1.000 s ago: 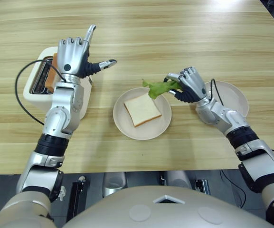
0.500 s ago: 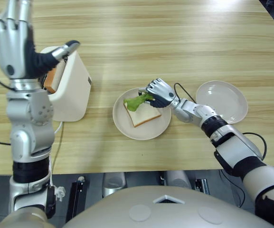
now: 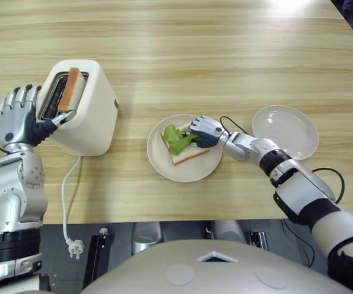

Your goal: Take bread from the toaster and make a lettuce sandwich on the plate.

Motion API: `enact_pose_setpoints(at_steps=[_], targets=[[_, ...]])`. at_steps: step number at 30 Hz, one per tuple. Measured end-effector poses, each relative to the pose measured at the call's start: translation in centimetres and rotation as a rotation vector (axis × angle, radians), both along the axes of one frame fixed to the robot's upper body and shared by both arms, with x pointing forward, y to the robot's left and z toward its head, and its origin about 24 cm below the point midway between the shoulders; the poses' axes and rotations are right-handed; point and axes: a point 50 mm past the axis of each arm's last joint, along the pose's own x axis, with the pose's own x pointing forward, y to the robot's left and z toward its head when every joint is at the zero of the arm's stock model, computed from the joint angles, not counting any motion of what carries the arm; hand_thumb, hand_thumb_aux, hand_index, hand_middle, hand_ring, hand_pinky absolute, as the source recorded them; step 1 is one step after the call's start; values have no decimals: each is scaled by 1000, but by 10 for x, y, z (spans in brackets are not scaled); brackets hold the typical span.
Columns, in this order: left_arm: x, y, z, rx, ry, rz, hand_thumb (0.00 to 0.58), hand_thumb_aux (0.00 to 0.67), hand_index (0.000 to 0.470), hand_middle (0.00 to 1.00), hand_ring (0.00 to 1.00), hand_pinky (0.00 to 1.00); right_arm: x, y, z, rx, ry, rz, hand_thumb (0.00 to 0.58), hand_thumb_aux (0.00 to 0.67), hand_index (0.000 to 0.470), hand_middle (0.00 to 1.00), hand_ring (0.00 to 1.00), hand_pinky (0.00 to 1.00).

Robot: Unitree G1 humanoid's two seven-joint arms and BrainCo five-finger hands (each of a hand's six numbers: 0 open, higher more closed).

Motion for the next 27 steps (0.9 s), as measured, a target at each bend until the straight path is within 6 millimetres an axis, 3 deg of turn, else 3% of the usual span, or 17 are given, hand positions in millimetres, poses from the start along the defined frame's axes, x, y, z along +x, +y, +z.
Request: enact_pose_setpoints(at_steps=[1, 11, 19, 27], targets=[[0, 1, 1, 2, 1, 1, 0, 0, 0, 0, 0, 0, 0, -2, 0, -3, 2, 0, 0, 0, 0, 882, 882, 882], [4, -8, -19, -36, 105, -39, 0, 0, 0, 0, 0, 0, -2, -8, 1, -26, 26, 11, 0, 0, 0, 863, 863, 863], [7, -13, -22, -41, 110, -53, 0, 0, 0, 0, 0, 0, 2, -11, 11, -12, -4, 3, 0, 0, 0, 839, 839, 839], [10, -19, -23, -52, 108, -69, 0, 0, 0, 0, 0, 0, 1, -8, 19, 15, -4, 18, 0, 0, 0, 753, 753, 753]])
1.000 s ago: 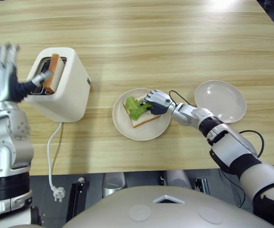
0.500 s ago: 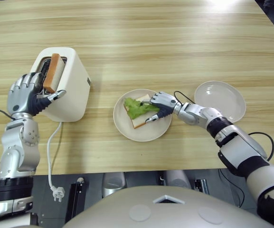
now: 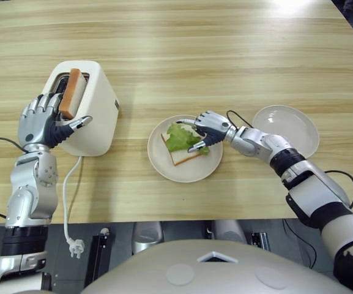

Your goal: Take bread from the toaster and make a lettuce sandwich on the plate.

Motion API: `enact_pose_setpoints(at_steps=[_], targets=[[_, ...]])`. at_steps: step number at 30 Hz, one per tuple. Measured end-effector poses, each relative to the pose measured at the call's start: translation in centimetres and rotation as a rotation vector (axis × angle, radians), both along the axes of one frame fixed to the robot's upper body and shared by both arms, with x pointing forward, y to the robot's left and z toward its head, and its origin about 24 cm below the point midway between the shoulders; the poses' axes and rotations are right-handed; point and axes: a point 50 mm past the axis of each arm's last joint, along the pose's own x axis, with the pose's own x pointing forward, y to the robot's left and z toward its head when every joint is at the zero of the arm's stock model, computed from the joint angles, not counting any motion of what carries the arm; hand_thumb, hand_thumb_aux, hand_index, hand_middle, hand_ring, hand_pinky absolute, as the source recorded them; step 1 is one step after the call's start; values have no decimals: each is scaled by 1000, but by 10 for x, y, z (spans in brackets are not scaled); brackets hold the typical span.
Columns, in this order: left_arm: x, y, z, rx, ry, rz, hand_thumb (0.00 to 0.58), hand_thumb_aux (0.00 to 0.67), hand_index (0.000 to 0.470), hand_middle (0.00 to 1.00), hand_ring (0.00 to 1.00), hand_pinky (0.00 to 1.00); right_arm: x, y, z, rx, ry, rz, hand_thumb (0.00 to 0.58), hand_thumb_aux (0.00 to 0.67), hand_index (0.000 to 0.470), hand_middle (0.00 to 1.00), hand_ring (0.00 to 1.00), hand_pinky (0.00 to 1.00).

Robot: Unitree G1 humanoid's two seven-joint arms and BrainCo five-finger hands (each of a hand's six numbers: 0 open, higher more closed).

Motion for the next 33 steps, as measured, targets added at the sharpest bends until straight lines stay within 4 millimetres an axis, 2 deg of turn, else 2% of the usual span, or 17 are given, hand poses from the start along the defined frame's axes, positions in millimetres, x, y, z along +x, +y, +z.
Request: enact_pose_setpoints(at_steps=[1, 2, 3, 8, 9, 12, 17, 21, 27, 29, 33], targets=[[0, -1, -1, -5, -1, -1, 179, 113, 78, 0, 0, 0, -1, 1, 1, 2, 2, 5, 0, 0, 0, 741, 741, 741], [1, -2, -1, -10, -5, -2, 179, 113, 78, 0, 0, 0, -1, 1, 1, 3, 2, 7, 0, 0, 0, 741, 741, 741], [3, -5, 0, -17, -20, -5, 580, 670, 460, 0, 0, 0, -1, 0, 3, 9, 2, 5, 0, 0, 0, 675, 675, 675], [9, -15, 5, -21, -94, -37, 580, 670, 460, 0, 0, 0, 1, 1, 12, 31, -22, 3, 0, 0, 0, 620, 620, 620], [11, -16, 7, -17, -111, -37, 580, 670, 460, 0, 0, 0, 1, 0, 12, 33, -24, -1, 0, 0, 0, 580, 580, 580], [14, -16, 13, -4, -155, -27, 580, 670, 460, 0, 0, 0, -1, -5, 9, 33, -16, -19, 0, 0, 0, 525, 525, 525], [18, -17, 18, 18, -187, -22, 580, 670, 460, 0, 0, 0, -3, -12, 4, 43, 0, -60, 0, 0, 0, 490, 490, 490], [21, -21, 17, 28, -195, -33, 580, 670, 460, 0, 0, 0, 1, -23, 8, 59, -10, -108, 0, 0, 0, 482, 482, 482], [25, -23, 17, 30, -200, -33, 580, 670, 460, 0, 0, 0, -1, -35, 4, 68, -1, -161, 0, 0, 0, 396, 396, 396], [27, -23, 17, 37, -203, -29, 580, 670, 460, 0, 0, 0, -3, -37, 2, 76, 4, -175, 0, 0, 0, 333, 333, 333], [28, -24, 19, 68, -219, -32, 580, 670, 460, 0, 0, 0, 1, -40, 6, 117, -20, -212, 0, 0, 0, 286, 286, 286]])
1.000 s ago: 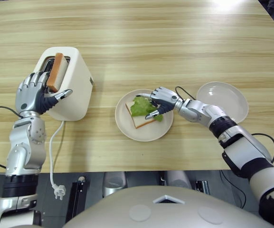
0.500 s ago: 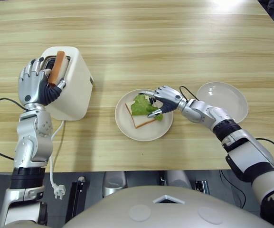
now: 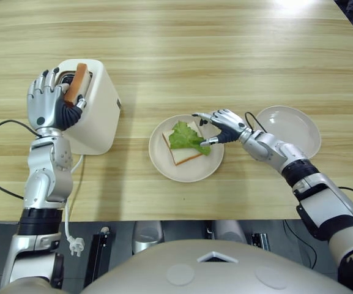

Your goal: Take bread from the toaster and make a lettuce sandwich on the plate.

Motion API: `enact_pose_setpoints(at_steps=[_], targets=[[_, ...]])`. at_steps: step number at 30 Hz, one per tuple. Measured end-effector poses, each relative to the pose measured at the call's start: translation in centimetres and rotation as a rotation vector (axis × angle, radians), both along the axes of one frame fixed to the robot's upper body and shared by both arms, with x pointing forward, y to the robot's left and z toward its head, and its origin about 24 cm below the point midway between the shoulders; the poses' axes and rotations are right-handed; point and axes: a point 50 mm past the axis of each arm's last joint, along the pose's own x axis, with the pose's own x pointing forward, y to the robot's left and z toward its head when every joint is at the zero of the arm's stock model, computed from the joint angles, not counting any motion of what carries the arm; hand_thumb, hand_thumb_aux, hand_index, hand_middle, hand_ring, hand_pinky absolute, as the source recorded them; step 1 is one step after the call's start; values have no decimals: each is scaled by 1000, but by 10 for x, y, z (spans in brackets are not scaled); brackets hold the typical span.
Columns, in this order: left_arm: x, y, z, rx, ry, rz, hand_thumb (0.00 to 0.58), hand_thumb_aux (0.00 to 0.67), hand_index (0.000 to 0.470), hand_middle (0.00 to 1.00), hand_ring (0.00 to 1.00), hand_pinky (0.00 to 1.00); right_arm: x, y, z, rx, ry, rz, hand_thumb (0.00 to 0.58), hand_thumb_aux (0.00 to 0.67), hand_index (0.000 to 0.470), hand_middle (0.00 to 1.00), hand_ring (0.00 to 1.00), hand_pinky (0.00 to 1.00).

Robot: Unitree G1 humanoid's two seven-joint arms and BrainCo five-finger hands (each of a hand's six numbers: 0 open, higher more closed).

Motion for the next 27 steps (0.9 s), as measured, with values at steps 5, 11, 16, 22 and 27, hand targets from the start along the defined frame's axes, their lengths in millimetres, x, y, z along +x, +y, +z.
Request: enact_pose_setpoints(at_steps=[5, 11, 16, 22, 27], targets=[[1, 0, 17, 51, -100, 18, 580, 670, 460, 0, 0, 0, 1, 0, 3, 24, -22, -15, 0, 0, 0, 247, 247, 247], [-8, -4, 65, 76, -354, 19, 580, 670, 460, 0, 0, 0, 5, -4, 10, 68, -72, -49, 0, 0, 0, 239, 239, 239], [-13, -25, 98, 69, -528, -77, 580, 670, 460, 1000, 1000, 1000, 9, -9, 26, 155, -157, -98, 0, 0, 0, 235, 235, 235], [-1, -61, 98, -197, -476, -366, 580, 670, 460, 1000, 1000, 1000, 11, -28, 52, 286, -304, -162, 0, 0, 0, 224, 224, 224], [25, -98, 61, -584, -151, -659, 580, 670, 460, 1000, 1000, 1000, -5, -31, 65, 448, -379, -100, 0, 0, 0, 176, 176, 176]])
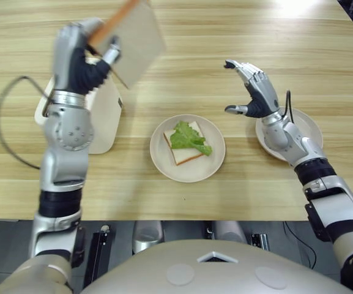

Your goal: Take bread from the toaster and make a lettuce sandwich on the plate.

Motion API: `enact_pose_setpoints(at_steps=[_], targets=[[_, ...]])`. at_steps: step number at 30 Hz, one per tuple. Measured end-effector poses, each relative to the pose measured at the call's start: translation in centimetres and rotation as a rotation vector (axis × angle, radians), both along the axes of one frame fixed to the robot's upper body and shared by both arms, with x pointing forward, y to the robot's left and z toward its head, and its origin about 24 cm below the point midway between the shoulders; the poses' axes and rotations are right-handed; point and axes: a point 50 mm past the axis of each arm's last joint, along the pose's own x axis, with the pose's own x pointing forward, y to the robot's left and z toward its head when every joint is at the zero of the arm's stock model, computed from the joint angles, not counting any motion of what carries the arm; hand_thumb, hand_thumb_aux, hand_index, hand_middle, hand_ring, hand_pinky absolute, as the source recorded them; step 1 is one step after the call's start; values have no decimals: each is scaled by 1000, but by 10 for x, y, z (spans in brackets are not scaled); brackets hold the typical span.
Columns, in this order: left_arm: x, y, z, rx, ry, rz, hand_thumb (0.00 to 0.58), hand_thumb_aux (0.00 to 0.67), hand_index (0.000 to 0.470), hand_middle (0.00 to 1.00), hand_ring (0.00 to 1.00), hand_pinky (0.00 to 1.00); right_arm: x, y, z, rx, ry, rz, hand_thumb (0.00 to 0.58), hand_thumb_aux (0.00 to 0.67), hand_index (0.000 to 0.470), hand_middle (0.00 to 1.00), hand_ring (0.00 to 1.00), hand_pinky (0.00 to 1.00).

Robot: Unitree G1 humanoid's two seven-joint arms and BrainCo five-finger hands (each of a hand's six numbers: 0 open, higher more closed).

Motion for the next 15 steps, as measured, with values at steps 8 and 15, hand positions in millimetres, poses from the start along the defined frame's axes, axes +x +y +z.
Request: enact_pose_setpoints(at_steps=[8, 15], targets=[[29, -30, -73, -343, 437, -208, 580, 670, 460, 1000, 1000, 1000, -17, -8, 1, 68, -33, 6, 0, 0, 0, 129, 129, 129], [28, -49, -107, -494, 624, -252, 580, 670, 460, 1000, 1000, 1000, -27, 8, -8, 56, -6, 56, 0, 0, 0, 90, 90, 90]])
